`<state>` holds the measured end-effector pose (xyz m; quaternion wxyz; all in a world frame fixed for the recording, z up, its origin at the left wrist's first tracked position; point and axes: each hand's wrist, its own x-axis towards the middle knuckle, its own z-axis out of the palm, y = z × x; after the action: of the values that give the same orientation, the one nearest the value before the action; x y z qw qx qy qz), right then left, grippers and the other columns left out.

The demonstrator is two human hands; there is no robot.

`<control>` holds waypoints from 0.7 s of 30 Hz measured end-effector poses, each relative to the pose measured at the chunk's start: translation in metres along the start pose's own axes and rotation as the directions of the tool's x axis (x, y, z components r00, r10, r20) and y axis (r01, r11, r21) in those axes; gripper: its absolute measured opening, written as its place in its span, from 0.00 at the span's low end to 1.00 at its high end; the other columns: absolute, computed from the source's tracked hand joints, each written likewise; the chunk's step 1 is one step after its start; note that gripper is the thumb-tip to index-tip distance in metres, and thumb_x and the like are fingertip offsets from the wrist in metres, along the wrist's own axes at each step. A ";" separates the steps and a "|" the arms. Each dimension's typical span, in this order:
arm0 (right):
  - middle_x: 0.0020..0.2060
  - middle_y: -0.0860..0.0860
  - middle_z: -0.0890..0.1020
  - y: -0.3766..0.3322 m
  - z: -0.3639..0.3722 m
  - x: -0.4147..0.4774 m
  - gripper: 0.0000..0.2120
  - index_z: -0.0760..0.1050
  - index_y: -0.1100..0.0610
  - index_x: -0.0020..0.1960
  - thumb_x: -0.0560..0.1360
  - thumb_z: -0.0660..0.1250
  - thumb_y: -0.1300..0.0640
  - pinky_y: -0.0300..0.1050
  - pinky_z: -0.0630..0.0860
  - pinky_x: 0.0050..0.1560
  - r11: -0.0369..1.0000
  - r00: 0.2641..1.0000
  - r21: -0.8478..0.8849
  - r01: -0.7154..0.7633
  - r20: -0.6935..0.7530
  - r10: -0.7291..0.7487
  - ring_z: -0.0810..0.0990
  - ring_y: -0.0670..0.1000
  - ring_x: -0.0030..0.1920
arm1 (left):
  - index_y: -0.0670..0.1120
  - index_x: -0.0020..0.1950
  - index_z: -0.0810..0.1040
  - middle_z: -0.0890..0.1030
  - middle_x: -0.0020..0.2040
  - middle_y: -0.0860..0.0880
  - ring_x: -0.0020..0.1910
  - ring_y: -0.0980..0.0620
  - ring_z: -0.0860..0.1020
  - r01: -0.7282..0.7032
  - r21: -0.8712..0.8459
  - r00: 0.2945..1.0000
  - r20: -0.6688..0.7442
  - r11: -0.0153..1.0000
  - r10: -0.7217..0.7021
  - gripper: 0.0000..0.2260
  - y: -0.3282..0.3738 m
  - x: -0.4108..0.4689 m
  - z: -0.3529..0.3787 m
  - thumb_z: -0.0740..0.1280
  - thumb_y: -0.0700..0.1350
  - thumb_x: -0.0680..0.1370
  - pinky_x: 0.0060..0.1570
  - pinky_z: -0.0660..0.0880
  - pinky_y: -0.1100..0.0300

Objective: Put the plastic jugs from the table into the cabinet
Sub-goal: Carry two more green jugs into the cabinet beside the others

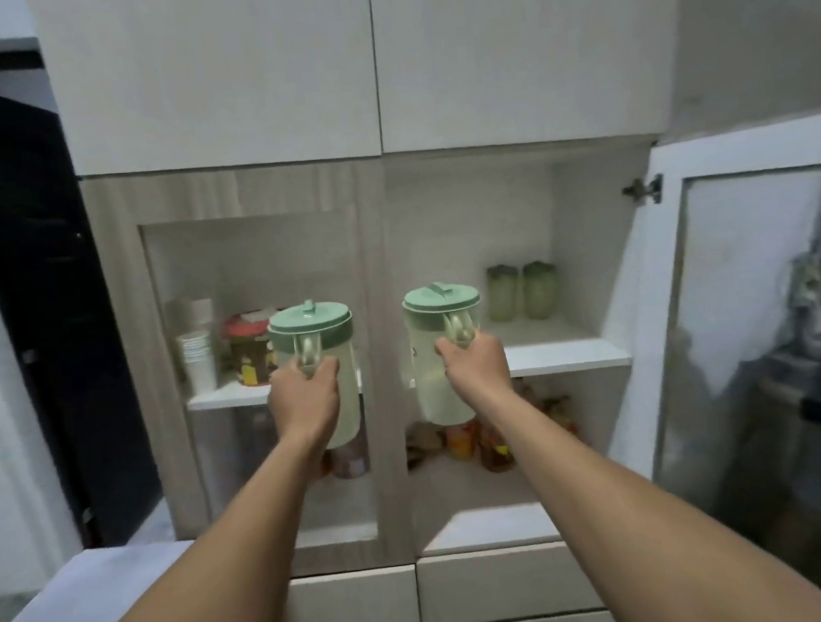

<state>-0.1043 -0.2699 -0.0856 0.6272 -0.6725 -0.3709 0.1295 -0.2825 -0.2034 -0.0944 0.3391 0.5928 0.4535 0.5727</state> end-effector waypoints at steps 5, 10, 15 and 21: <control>0.33 0.50 0.77 0.011 -0.074 0.027 0.06 0.75 0.56 0.42 0.74 0.67 0.54 0.44 0.68 0.35 1.000 0.997 -0.021 0.015 -0.071 -0.016 0.74 0.51 0.34 | 0.42 0.38 0.79 0.81 0.35 0.41 0.38 0.39 0.80 -0.013 -0.044 0.999 0.048 0.999 0.015 0.12 0.030 -0.017 0.070 0.66 0.50 0.73 0.41 0.75 0.50; 0.35 0.52 0.79 0.029 -0.116 0.055 0.08 0.78 0.57 0.44 0.73 0.67 0.52 0.47 0.71 0.40 1.000 0.990 -0.020 -0.016 -0.138 0.013 0.76 0.53 0.37 | 0.43 0.38 0.79 0.80 0.33 0.44 0.35 0.43 0.78 0.003 -0.109 0.991 0.131 0.994 0.011 0.09 0.046 -0.027 0.126 0.65 0.48 0.73 0.38 0.75 0.52; 0.34 0.51 0.78 0.046 -0.132 0.088 0.06 0.77 0.57 0.44 0.74 0.66 0.54 0.44 0.69 0.35 1.000 0.988 0.000 -0.023 -0.152 0.023 0.76 0.52 0.36 | 0.43 0.39 0.77 0.75 0.31 0.47 0.31 0.50 0.72 0.001 -0.163 0.976 0.217 0.987 0.035 0.07 0.052 -0.019 0.175 0.65 0.43 0.77 0.32 0.70 0.57; 0.31 0.51 0.75 0.067 -0.123 0.145 0.06 0.74 0.55 0.39 0.75 0.66 0.57 0.44 0.70 0.34 0.999 0.989 0.020 -0.025 -0.143 0.028 0.73 0.51 0.32 | 0.44 0.35 0.75 0.74 0.30 0.46 0.30 0.48 0.72 -0.016 -0.189 0.971 0.232 0.982 0.060 0.09 0.037 0.027 0.233 0.65 0.45 0.75 0.33 0.70 0.53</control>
<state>0.0971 -0.2621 -0.0839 0.6566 -0.6791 -0.3147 0.0925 -0.0487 -0.1641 -0.0771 0.4335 0.6310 0.3429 0.5444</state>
